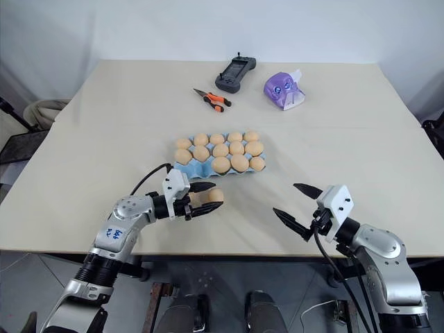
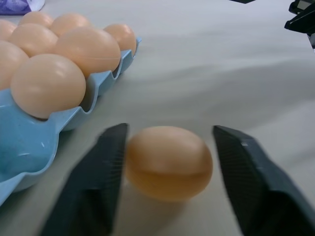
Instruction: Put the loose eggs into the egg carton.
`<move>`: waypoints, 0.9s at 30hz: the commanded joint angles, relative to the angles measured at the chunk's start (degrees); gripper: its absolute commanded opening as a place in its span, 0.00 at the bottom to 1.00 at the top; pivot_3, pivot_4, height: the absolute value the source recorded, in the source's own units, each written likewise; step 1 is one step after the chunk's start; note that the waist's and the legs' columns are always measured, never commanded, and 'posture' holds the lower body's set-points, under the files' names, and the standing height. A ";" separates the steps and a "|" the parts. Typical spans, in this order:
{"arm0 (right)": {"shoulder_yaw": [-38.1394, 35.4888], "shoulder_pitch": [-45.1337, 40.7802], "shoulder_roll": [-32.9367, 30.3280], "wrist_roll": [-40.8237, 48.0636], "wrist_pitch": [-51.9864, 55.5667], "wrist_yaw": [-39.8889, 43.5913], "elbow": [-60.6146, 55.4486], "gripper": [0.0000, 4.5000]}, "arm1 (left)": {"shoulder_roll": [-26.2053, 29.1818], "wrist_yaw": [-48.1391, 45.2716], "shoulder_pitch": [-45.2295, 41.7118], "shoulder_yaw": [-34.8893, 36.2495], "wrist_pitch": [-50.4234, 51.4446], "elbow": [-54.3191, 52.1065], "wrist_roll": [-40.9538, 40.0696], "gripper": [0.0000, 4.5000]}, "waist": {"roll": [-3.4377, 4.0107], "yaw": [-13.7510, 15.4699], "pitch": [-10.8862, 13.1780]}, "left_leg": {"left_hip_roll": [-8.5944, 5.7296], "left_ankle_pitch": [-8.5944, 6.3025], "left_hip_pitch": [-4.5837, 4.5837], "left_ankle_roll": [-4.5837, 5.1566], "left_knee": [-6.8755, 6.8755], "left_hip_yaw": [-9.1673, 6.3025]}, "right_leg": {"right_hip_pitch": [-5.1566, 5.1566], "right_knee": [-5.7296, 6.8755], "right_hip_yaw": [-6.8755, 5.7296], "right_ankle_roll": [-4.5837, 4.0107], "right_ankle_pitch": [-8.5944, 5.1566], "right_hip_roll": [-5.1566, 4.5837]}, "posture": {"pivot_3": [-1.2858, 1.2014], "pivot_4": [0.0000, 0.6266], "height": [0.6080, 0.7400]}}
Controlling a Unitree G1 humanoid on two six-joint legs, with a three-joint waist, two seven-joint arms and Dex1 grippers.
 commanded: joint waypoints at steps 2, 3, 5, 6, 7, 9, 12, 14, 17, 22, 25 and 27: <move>-1.40 -0.07 -0.10 1.15 -0.85 -0.11 -1.65 1.00 | 1.29 -1.25 0.89 0.52 2.41 -1.14 -0.98 0.35 | 0.00 -0.04 0.00 | 0.00 0.00 0.00 0.00 0.00 0.00 | 0.01 0.00 0.00 0.00 0.00 0.00 | 0.52 0.24 1.00; -1.35 -0.14 -0.09 1.13 -0.91 -0.05 -1.54 1.00 | 1.31 -1.68 0.94 0.82 2.25 -1.73 -1.50 0.35 | 0.00 -0.06 0.00 | 0.00 0.00 0.00 0.00 0.00 0.00 | 0.01 0.00 0.00 0.00 0.00 0.00 | 0.52 0.24 1.00; -1.20 -0.35 -0.06 1.13 -1.05 0.15 -1.23 1.00 | 1.15 -1.73 0.79 2.40 3.02 -3.31 -3.59 0.35 | -0.01 -0.09 0.00 | 0.00 0.00 0.00 0.00 0.00 0.00 | 0.00 0.00 0.00 0.00 0.00 0.00 | 0.52 0.24 1.00; -1.17 -0.45 -0.03 1.14 -1.11 0.23 -1.06 1.00 | 1.27 -1.46 0.71 3.13 3.56 -3.97 -4.24 0.35 | -0.01 -0.13 0.00 | 0.00 0.00 -0.01 0.00 -0.01 0.00 | -0.02 -0.01 0.00 0.00 0.00 0.00 | 0.52 0.24 1.00; -1.14 -0.51 -0.03 1.13 -1.18 0.31 -0.90 1.00 | 1.51 -1.22 0.64 3.67 3.93 -4.26 -4.50 0.35 | -0.01 -0.17 0.01 | 0.00 0.00 -0.02 0.00 -0.02 0.00 | -0.02 -0.01 0.00 0.00 0.00 0.00 | 0.52 0.24 1.00; -1.08 -0.61 0.00 1.09 -1.34 0.49 -0.55 1.00 | 2.27 -1.18 0.73 4.03 4.52 -4.30 -4.14 0.35 | -0.01 -0.22 0.01 | 0.00 0.00 -0.03 0.00 -0.04 0.00 | -0.04 -0.04 0.00 0.00 0.00 0.01 | 0.52 0.24 1.00; -0.85 -0.82 0.13 0.95 -1.66 0.80 0.08 1.00 | 3.01 -1.67 1.08 3.77 3.88 -3.81 -3.22 0.35 | -0.01 -0.19 0.01 | 0.00 0.00 -0.03 0.00 -0.12 0.00 | -0.04 -0.10 -0.01 0.00 0.00 0.01 | 0.52 0.24 1.00; -0.74 -0.92 0.24 0.88 -1.84 0.93 0.38 1.00 | 3.11 -1.55 1.10 3.21 3.55 -3.57 -2.47 0.39 | -0.01 -0.16 0.01 | 0.00 0.00 -0.03 0.00 -0.13 0.00 | -0.04 -0.13 -0.01 0.00 0.00 0.01 | 0.52 0.24 1.00; -0.63 -0.77 0.39 0.78 -2.21 1.29 0.77 1.00 | 2.89 -1.01 0.36 1.59 2.97 -3.59 -0.55 0.55 | -0.01 -0.15 0.01 | 0.00 0.00 -0.03 -0.01 -0.14 0.01 | -0.02 -0.18 -0.01 0.01 0.00 0.01 | 0.52 0.24 1.00; -0.51 -0.42 0.49 0.62 -2.81 1.31 0.94 1.00 | 3.90 -0.65 -1.48 -1.19 1.69 -4.46 3.38 0.91 | -0.01 -0.14 0.00 | 0.00 0.00 -0.02 -0.01 -0.18 0.01 | -0.02 -0.19 -0.01 0.01 0.00 0.01 | 0.52 0.24 1.00; -0.43 -0.36 0.61 0.58 -2.90 1.14 0.88 1.00 | 4.88 -0.83 -2.54 -3.20 1.71 -4.39 5.91 0.99 | -0.01 -0.13 0.00 | 0.00 0.00 -0.02 -0.01 -0.18 0.01 | -0.02 -0.19 -0.01 0.01 0.00 0.01 | 0.52 0.24 1.00; -0.39 -0.38 0.75 0.58 -2.84 0.95 0.76 1.00 | 5.10 -1.04 -2.70 -3.92 2.26 -4.06 6.71 0.99 | -0.01 -0.16 0.00 | 0.00 0.00 -0.03 -0.01 -0.20 0.02 | -0.02 -0.21 -0.01 0.01 0.00 0.01 | 0.52 0.24 1.00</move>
